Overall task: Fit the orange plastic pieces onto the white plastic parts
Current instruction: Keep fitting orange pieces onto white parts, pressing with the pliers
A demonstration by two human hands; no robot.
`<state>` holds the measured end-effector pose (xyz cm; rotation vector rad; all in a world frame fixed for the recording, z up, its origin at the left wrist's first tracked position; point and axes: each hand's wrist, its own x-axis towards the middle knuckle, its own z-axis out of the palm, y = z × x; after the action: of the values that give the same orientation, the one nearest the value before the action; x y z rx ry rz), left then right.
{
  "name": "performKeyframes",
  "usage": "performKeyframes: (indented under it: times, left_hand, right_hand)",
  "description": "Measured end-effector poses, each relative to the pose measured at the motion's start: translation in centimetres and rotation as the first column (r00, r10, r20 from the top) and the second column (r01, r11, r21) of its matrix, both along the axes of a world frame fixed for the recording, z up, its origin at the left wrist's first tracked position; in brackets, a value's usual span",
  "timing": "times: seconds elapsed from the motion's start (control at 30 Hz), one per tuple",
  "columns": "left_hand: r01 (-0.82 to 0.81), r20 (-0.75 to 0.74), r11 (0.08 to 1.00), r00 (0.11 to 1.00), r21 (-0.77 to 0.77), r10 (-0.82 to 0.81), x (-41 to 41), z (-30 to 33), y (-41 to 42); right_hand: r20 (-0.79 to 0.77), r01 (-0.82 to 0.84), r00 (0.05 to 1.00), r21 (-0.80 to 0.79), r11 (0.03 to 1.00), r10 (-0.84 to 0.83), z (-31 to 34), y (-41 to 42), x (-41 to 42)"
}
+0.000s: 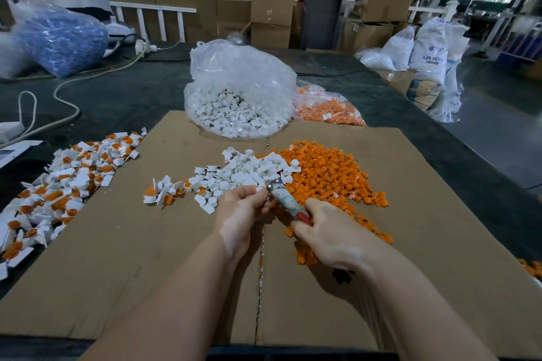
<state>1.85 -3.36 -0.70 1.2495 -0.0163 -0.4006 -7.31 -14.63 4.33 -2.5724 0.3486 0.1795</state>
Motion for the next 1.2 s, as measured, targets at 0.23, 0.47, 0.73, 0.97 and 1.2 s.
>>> performKeyframes:
  times: [0.23,0.47,0.73,0.97,1.2]
  left_hand:
    - [0.020,0.032,0.999,0.999,0.028,-0.020,-0.3,0.0,-0.1]
    - [-0.014,0.113,1.000,0.994,0.025,0.011,-0.7,-0.5,0.0]
    - [-0.096,0.400,0.929,0.915,0.357,-0.059,-1.3,-0.8,0.2]
    - [-0.124,0.465,0.871,0.876,0.476,-0.129,-1.3,-0.8,0.1]
    - [-0.030,0.384,0.921,0.914,0.388,-0.132,-1.4,-0.7,0.1]
  right_hand:
    - [0.070,0.044,0.997,-0.015,0.999,-0.042,-0.9,-0.2,-0.1]
    - [0.276,0.296,0.912,0.073,0.952,-0.305,-1.7,-1.7,-0.7]
    - [0.341,0.442,0.888,-0.455,0.773,-0.307,-3.5,-4.9,-0.4]
    - [0.455,0.409,0.874,-0.493,0.768,-0.173,-4.3,-3.7,-0.3]
    - [0.696,0.055,0.709,-0.213,0.976,0.112,-4.2,-0.5,0.3]
